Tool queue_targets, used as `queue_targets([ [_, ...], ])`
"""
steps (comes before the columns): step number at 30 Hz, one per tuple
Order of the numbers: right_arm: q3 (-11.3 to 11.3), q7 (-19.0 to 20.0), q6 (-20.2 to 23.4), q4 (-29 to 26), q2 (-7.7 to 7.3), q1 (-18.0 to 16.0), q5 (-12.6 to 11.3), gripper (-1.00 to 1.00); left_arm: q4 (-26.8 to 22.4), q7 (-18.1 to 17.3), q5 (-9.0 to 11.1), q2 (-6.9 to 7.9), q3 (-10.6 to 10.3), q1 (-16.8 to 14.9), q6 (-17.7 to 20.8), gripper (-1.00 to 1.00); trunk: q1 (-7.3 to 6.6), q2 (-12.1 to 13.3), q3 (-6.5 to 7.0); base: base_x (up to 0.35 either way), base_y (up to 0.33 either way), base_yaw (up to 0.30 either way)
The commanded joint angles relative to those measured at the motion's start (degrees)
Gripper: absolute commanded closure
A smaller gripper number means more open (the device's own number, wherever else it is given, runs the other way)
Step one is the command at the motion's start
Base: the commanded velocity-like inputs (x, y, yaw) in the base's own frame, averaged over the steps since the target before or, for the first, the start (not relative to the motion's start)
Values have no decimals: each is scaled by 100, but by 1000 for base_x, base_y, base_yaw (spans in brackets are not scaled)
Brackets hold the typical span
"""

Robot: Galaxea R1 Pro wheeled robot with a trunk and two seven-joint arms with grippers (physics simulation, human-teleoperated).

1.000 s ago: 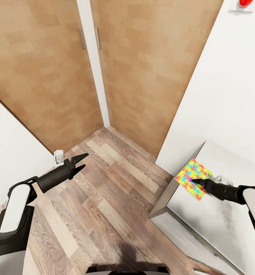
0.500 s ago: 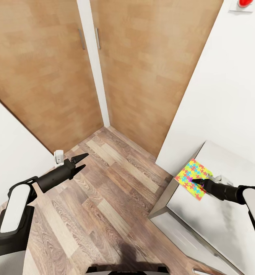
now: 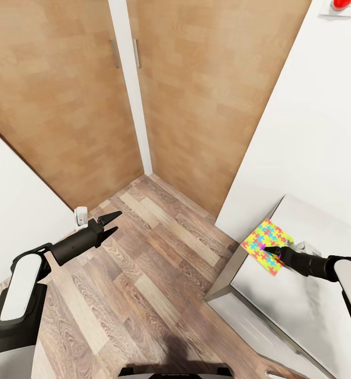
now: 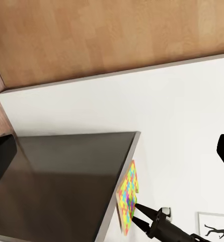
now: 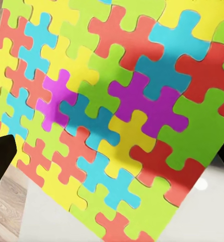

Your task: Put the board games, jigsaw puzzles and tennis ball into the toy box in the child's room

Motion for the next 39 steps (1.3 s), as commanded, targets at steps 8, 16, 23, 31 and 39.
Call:
queue_targets([
  [8,-3,-31,24,-8,-8,-4,-46,-100,0,-37,-37,-2,8,-4,27,-100,3,-9,-8,0,0,7],
  [16,-3,-32,24,-7,-5,-4,-46,-100,0,-38,-37,-1,6,-4,27,-100,3,-9,-8,0,0,2],
  [23,-3,-37,24,-8,-5,-4,-46,-100,0,-40,-37,0,7,-4,27,-100,3,-9,-8,0,0,20],
  [31,-3,-35,24,-3,-4,-4,-46,-100,-2,-41,-37,0,10,-4,27,-100,3,-9,-8,0,0,136],
  [39,-3,-34,24,-2,-5,-4,-46,-100,-2,-41,-37,0,11,-4,27,-100,3,-9,-8,0,0,74],
])
